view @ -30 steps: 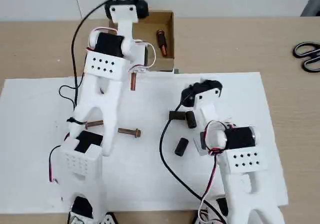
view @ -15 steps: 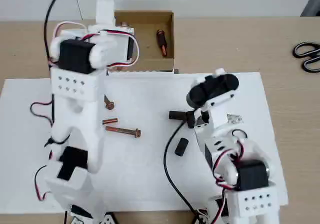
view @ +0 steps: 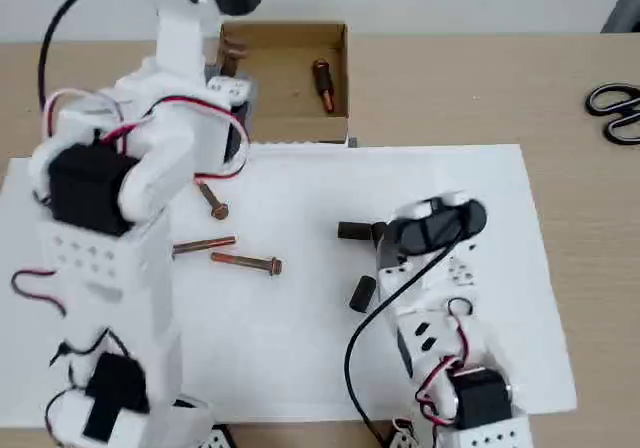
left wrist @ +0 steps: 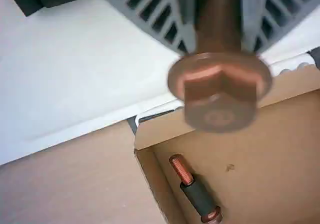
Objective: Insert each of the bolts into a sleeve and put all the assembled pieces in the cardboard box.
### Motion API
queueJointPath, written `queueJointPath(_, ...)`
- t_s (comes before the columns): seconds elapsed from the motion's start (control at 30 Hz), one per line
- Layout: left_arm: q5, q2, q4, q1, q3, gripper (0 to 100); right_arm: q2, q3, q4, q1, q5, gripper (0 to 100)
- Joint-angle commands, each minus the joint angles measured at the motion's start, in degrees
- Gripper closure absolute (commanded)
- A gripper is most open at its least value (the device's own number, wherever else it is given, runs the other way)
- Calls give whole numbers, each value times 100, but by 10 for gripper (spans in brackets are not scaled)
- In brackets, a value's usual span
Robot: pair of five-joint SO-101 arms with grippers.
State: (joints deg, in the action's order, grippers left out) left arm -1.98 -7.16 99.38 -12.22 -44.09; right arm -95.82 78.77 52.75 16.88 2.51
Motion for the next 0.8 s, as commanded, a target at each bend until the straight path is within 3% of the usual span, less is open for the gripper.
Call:
queueJointPath(0.0, 53, -774, 88, -44, 611, 995, -716, 352, -154, 400, 79, 996)
queueJointPath(0.33, 26, -3024, -1029, -44, 3996, 995, -760, 844, -602, 884, 53, 996)
queueJointPath(0.63, 9, -6330, -3613, -44, 8629, 994, -760, 1266, -1103, 892, 79, 996)
queueJointPath(0.77, -659, -7921, -4738, -9, 10475, 994, -760, 1354, -1288, 1059, 79, 996)
